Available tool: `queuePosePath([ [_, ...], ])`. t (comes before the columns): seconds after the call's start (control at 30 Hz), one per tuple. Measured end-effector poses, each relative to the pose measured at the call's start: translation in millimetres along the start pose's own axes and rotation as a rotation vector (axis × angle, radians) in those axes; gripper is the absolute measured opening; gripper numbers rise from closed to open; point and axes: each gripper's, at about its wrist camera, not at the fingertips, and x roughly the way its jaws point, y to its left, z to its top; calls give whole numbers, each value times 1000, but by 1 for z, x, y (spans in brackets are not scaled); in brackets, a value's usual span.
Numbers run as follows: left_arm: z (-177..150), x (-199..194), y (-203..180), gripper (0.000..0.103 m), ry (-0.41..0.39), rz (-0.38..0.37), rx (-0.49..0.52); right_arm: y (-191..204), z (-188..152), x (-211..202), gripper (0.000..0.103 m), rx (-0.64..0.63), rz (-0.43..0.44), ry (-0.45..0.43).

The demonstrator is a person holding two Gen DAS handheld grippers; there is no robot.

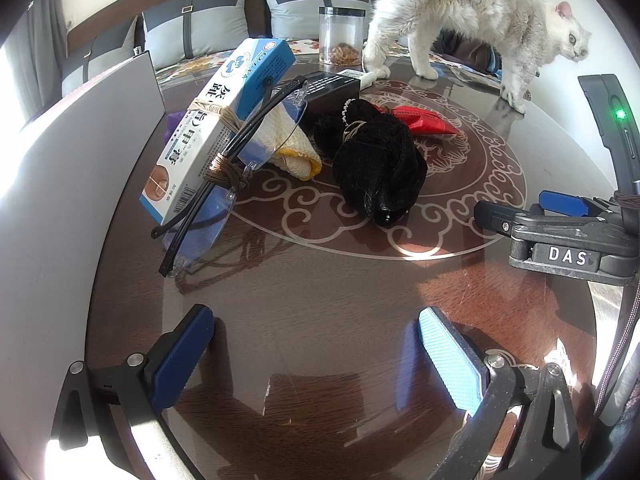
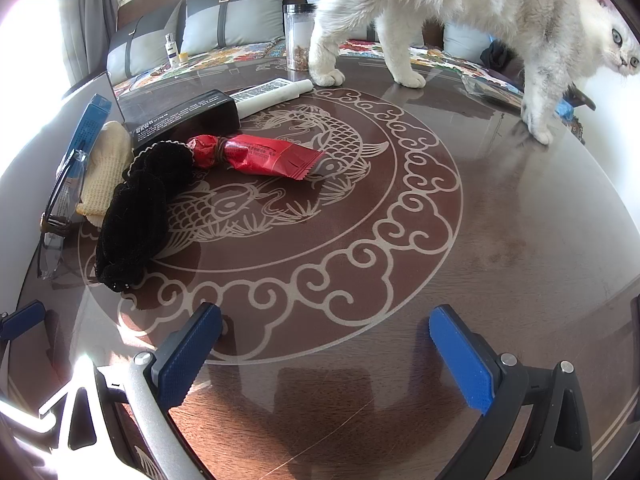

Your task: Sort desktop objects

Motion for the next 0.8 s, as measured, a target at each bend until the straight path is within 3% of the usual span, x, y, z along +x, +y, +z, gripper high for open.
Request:
queuePosePath([
  [0.8, -1, -1, 1, 103, -3, -8, -6, 0, 0, 0, 103, 1, 0, 0],
])
